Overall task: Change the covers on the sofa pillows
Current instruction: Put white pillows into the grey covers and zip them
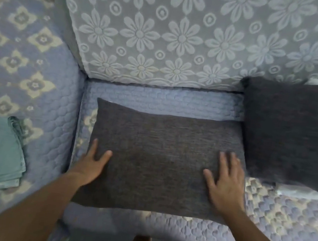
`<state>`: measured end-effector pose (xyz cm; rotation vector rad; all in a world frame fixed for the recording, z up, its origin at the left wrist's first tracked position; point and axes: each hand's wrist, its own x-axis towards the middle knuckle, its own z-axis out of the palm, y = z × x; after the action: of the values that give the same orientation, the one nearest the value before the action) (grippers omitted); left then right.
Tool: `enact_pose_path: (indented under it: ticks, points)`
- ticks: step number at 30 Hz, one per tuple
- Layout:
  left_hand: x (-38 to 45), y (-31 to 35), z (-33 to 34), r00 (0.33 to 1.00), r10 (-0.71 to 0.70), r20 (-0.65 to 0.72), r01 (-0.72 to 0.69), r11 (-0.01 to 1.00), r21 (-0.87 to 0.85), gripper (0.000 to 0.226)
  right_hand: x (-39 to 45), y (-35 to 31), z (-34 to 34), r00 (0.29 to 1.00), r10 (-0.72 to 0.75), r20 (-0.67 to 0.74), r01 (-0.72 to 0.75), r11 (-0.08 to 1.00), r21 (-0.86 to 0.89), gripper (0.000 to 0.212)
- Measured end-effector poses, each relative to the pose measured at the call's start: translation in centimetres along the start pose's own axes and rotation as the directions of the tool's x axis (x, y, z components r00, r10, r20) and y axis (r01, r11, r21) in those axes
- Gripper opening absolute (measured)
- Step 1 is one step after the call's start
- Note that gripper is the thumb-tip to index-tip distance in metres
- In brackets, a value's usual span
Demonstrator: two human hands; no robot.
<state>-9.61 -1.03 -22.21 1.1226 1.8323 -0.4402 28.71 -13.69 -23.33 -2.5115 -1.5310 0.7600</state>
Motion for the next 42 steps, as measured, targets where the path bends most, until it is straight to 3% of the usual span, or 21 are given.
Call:
enact_pose_path:
  ticks: [1, 2, 4, 5, 7, 9, 12, 14, 16, 19, 21, 22, 25, 27, 28, 30, 32, 35, 39, 42]
  points:
    - [0.0, -0.7, -0.7, 0.999, -0.030, 0.025, 0.032, 0.993, -0.110, 0.095, 0.0, 0.9, -0.3, 0.978, 0.207, 0.024, -0.207, 0.955, 0.211, 0.093]
    - [-0.3, -1.0, -1.1, 0.999, -0.045, 0.030, 0.049, 0.981, -0.189, 0.092, 0.3, 1.6, -0.5, 0.919, 0.377, 0.115, -0.390, 0.831, 0.397, 0.110]
    - [-0.3, -0.9, -1.1, 1.000, 0.011, -0.007, -0.013, 0.933, -0.359, 0.085, 1.5, 3.2, -0.9, 0.793, 0.510, 0.334, -0.594, 0.524, 0.610, 0.129]
    - [-0.3, -0.2, -0.8, 0.998, 0.038, -0.040, -0.052, 0.888, -0.456, 0.085, 2.0, 3.3, -1.1, 0.744, 0.509, 0.434, -0.650, 0.396, 0.649, 0.123]
    - [-0.5, 1.4, 0.5, 0.991, 0.043, -0.124, -0.102, 0.848, -0.521, 0.081, 3.0, 1.6, -2.1, 0.703, 0.461, 0.541, -0.695, 0.288, 0.659, 0.093]
    - [-0.8, 2.3, 2.4, 0.944, -0.060, -0.326, -0.100, 0.887, -0.451, 0.061, 3.7, -1.9, -2.8, 0.749, 0.476, 0.461, -0.638, 0.332, 0.694, 0.062]
    - [-2.4, 1.8, 1.9, 0.777, -0.305, -0.552, -0.009, 0.870, -0.494, 0.061, 4.3, -6.2, -4.7, 0.854, 0.509, 0.107, -0.350, 0.411, 0.841, 0.033]
    - [-3.2, 1.4, -0.5, 0.687, -0.414, -0.597, 0.009, 0.826, -0.563, 0.066, 5.0, -8.3, -6.4, 0.890, 0.455, -0.030, -0.212, 0.470, 0.857, 0.030]
    - [-2.4, 2.2, -3.3, 0.660, -0.405, -0.633, -0.051, 0.816, -0.576, 0.064, 6.3, -9.4, -6.5, 0.887, 0.452, -0.090, -0.178, 0.515, 0.838, 0.043]
    - [0.1, 5.0, -7.2, 0.773, -0.254, -0.582, 0.013, 0.923, -0.386, 0.080, 8.9, -8.6, -5.6, 0.835, 0.548, -0.059, -0.358, 0.620, 0.698, 0.068]
    - [0.7, 6.0, -7.7, 0.837, -0.112, -0.536, 0.082, 0.993, -0.080, 0.078, 9.9, -6.7, -5.4, 0.831, 0.551, 0.075, -0.510, 0.703, 0.496, 0.073]
    - [0.4, 6.1, -7.4, 0.843, -0.014, -0.537, 0.049, 0.997, 0.052, 0.074, 10.0, -6.3, -5.4, 0.849, 0.521, 0.093, -0.513, 0.766, 0.387, 0.071]
    - [-2.2, 6.6, -2.9, 0.866, 0.282, -0.414, -0.193, 0.950, 0.244, 0.069, 8.5, -7.8, -5.1, 0.963, 0.266, -0.037, -0.253, 0.946, 0.205, 0.064]
    - [-3.4, 6.9, 0.2, 0.891, 0.333, -0.307, -0.260, 0.931, 0.254, 0.068, 6.5, -11.0, -4.3, 0.993, -0.014, -0.114, 0.026, 0.994, 0.104, 0.062]
    - [-3.4, 7.0, 1.3, 0.903, 0.328, -0.278, -0.260, 0.931, 0.255, 0.068, 5.7, -12.8, -3.6, 0.983, -0.157, -0.098, 0.160, 0.987, 0.026, 0.062]
    - [-2.5, 7.2, 1.9, 0.909, 0.323, -0.265, -0.251, 0.929, 0.272, 0.066, 5.1, -15.3, -2.2, 0.932, -0.352, 0.082, 0.360, 0.924, -0.130, 0.065]
    - [-0.6, 7.0, 0.6, 0.938, 0.283, -0.201, -0.222, 0.934, 0.278, 0.066, 5.8, -16.7, -0.6, 0.883, -0.349, 0.314, 0.428, 0.873, -0.234, 0.071]
    - [1.2, 6.9, -2.6, 0.965, 0.253, -0.071, -0.219, 0.924, 0.313, 0.071, 7.6, -17.7, -0.4, 0.856, -0.263, 0.446, 0.418, 0.859, -0.296, 0.076]
    - [-1.0, 7.6, -3.9, 0.966, 0.253, -0.053, -0.209, 0.885, 0.416, 0.074, 7.1, -18.8, -3.4, 0.867, -0.234, 0.440, 0.349, 0.916, -0.200, 0.067]
    - [-5.4, 8.8, -1.9, 0.949, 0.294, -0.113, -0.214, 0.864, 0.455, 0.072, 4.3, -17.4, -6.9, 0.916, -0.152, 0.372, 0.174, 0.984, -0.026, 0.056]
